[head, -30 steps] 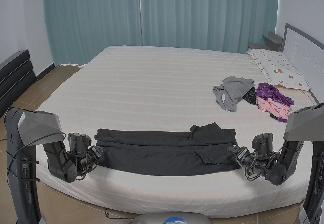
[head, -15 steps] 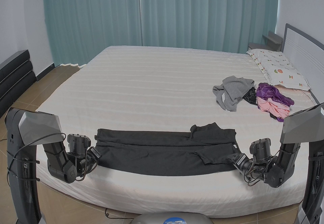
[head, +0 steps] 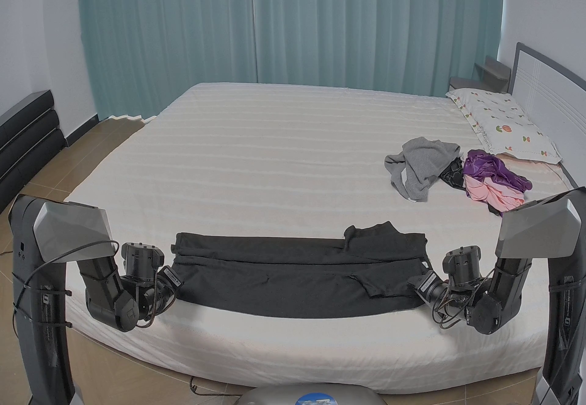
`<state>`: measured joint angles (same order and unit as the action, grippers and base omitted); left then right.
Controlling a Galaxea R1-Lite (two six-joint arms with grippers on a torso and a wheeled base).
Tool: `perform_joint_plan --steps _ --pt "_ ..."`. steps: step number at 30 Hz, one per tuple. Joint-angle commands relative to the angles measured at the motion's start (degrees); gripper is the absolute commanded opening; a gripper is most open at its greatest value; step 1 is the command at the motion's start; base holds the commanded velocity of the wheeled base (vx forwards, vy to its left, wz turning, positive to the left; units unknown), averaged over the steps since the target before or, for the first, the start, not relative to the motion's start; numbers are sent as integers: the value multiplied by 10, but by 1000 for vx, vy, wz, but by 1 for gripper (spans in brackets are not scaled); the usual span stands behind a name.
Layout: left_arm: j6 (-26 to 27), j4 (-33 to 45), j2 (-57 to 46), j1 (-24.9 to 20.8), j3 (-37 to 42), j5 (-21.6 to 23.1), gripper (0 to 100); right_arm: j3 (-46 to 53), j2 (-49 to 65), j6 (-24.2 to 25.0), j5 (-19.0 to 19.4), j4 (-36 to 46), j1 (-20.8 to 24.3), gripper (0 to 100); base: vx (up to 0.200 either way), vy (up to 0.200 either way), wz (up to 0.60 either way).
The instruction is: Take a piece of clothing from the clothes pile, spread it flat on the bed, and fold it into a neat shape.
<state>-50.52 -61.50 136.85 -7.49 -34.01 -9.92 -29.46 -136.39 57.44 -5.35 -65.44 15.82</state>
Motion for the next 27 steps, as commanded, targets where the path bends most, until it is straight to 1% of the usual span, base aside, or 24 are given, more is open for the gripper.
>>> perform_joint_plan --steps 1,8,17,27 --pt "0 0 0 0 0 0 0 -3 -8 0 0 -2 0 0 0 0 0" --pt "-8 0 -12 1 2 -4 0 32 33 1 1 -4 -4 0 0 0 0" --pt "-6 2 -42 10 19 -5 0 60 63 0 2 0 -4 0 0 0 0" --pt "0 4 -51 13 34 -6 0 89 89 -3 3 1 -1 0 0 0 0"
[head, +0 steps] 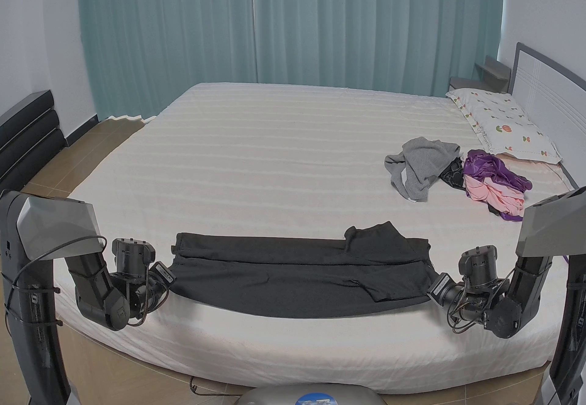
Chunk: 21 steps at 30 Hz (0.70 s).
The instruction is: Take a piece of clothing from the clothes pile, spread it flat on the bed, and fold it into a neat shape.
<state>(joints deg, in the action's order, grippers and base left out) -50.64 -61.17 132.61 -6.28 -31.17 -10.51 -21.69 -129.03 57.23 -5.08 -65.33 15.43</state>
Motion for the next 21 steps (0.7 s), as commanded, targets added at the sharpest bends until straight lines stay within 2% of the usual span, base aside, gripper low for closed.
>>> perform_joint_plan --steps 1,21 --pt "1 1 -9 2 8 0 0 12 15 -1 0 -1 3 0 0 0 0" --pt "77 -5 -35 7 91 0 0 74 27 -26 2 -6 23 0 0 0 0"
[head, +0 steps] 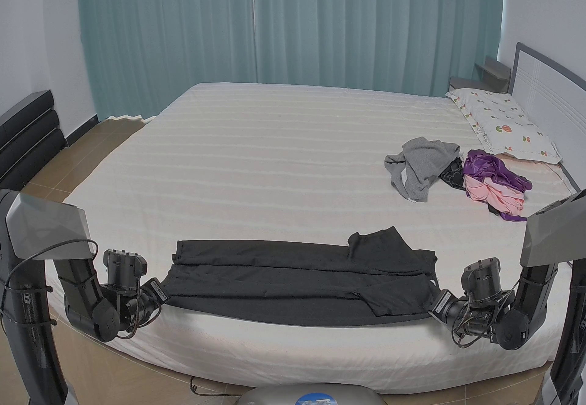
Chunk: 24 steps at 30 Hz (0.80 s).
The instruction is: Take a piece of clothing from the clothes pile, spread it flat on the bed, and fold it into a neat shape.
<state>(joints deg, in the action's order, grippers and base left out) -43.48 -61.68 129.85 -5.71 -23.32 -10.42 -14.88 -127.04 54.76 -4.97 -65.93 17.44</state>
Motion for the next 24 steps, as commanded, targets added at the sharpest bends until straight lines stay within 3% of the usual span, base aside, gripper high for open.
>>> perform_joint_plan --steps 1,18,19,20,24 --pt "10 0 -10 2 17 0 0 10 11 -4 0 1 4 0 0 0 0" --pt "33 1 2 -2 33 3 0 24 -13 -29 8 0 4 0 0 0 0" --pt "33 1 4 -3 33 4 100 25 -15 -32 8 0 4 0 0 0 0" --pt "33 1 5 -3 34 4 100 26 -16 -33 8 0 4 100 0 0 0" --pt "32 1 5 -4 34 4 100 27 -11 -35 13 -1 3 100 0 0 0"
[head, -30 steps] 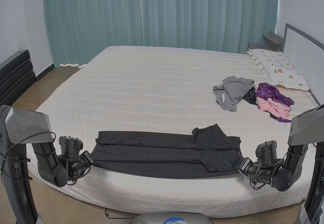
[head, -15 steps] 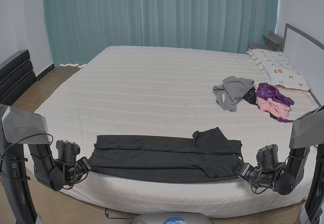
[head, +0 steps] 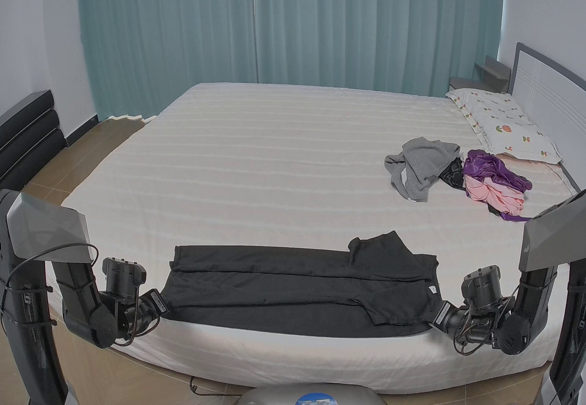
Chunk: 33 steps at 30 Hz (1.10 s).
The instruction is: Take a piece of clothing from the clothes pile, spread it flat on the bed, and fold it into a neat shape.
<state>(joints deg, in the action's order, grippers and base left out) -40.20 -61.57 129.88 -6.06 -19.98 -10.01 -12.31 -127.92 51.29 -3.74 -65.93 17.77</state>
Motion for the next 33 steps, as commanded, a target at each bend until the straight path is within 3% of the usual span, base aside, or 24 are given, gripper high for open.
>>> perform_joint_plan --steps 1,5,10,17,23,33 --pt "0 -1 3 0 0 0 100 1 3 -1 1 -1 -1 100 0 0 0" --pt "0 -1 -12 6 -1 0 100 1 22 -7 -6 -2 -5 100 0 0 0" --pt "0 0 -55 23 -15 4 100 7 90 -51 -21 2 -33 100 0 0 0" --pt "0 5 -56 18 -59 83 100 -9 147 -67 -14 7 -57 100 0 0 0" --pt "11 15 -2 12 -125 96 100 -34 144 -93 -11 16 -56 100 0 0 0" --pt "38 40 50 6 -174 96 100 -77 112 -153 80 59 -87 100 0 0 0"
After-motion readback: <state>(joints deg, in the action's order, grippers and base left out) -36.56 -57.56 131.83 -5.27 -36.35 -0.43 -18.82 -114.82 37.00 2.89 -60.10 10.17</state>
